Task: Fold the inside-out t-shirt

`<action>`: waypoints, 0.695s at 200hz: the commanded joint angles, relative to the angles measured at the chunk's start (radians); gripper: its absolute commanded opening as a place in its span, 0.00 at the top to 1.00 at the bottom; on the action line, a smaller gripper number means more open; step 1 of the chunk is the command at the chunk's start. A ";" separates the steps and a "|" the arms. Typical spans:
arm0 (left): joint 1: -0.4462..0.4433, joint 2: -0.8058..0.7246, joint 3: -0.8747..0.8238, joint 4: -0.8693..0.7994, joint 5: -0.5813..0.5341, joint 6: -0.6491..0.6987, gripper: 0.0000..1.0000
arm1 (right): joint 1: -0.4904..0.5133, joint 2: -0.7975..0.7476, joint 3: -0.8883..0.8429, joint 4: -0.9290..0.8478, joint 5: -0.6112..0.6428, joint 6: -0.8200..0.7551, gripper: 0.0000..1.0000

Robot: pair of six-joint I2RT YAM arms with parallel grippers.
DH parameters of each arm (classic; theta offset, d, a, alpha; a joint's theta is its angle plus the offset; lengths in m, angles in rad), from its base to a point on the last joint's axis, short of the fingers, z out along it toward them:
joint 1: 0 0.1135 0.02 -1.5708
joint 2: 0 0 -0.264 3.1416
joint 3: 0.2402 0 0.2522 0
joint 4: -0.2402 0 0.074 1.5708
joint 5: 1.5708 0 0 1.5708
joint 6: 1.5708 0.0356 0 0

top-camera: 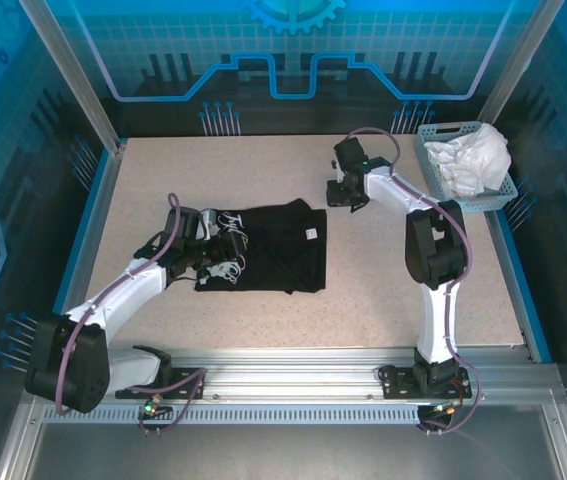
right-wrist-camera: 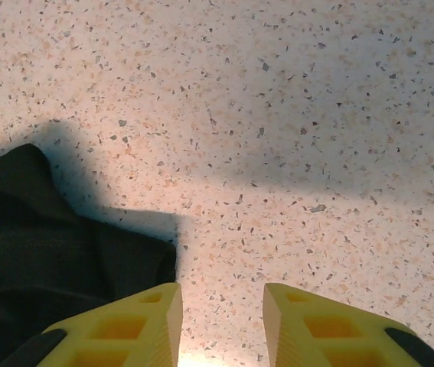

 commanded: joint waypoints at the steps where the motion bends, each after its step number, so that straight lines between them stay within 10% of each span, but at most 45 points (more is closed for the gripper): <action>1: 0.001 -0.025 -0.014 0.003 0.039 0.024 0.25 | 0.023 -0.083 -0.072 0.010 -0.116 0.015 0.62; 106: -0.125 0.099 0.026 0.080 -0.054 -0.001 0.25 | 0.178 -0.251 -0.415 0.061 -0.306 0.135 0.44; 139: -0.089 0.088 0.034 0.040 -0.136 -0.011 0.25 | 0.143 -0.255 -0.462 0.027 -0.211 0.125 0.67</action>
